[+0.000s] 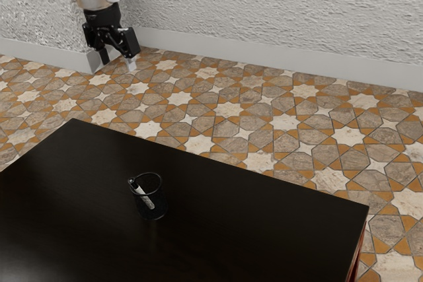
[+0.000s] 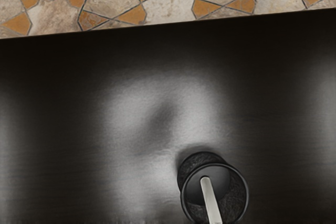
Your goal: Take the marker out of the pen holder and place it to the left of the pen holder.
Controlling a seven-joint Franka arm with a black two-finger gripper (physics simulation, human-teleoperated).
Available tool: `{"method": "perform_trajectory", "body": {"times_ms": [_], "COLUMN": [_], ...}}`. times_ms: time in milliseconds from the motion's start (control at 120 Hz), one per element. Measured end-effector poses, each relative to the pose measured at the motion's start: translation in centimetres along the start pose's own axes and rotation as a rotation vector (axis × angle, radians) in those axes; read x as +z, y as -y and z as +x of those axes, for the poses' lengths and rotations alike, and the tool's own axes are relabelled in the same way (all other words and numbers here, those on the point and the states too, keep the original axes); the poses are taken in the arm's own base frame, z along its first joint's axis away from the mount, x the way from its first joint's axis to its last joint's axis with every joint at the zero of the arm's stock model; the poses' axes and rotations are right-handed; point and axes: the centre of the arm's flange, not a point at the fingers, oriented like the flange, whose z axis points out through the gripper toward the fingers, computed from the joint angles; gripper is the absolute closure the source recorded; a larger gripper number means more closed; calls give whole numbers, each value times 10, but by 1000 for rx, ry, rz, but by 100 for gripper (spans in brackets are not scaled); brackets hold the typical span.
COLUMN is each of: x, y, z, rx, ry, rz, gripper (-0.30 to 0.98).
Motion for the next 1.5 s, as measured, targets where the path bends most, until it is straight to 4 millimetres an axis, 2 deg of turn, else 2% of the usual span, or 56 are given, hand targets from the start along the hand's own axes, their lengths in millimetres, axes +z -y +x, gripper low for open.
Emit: {"method": "perform_trajectory", "body": {"times_ms": [225,308,375,417,483,550,667,808,900,1000,1275,1408,1458,1500], "x": [-1,8,37,59,83,109,153,171,195,204,245,255,255,256], "y": [-3,-16,-27,-36,-44,-46,-45,-45,-45,-50,-55,-54,-54,-54], "z": [-2,-30,-52,-74,-102,-114,-114,-111,-121,-129,-117,-115,-115,-115], "rx": [8,27,42,53,67,82,103,117,131,155,199,207,210,212], "ry": [5,36,84,99,79,41,12,27,27,-11,-6,0,-1,-2], "rz": [-3,-18,-30,-34,-29,-19,-10,-13,-12,-4,1,0,0,0], "gripper": [0,0,0,0,0,0,0,0,0,0,0,0,5,14]}}
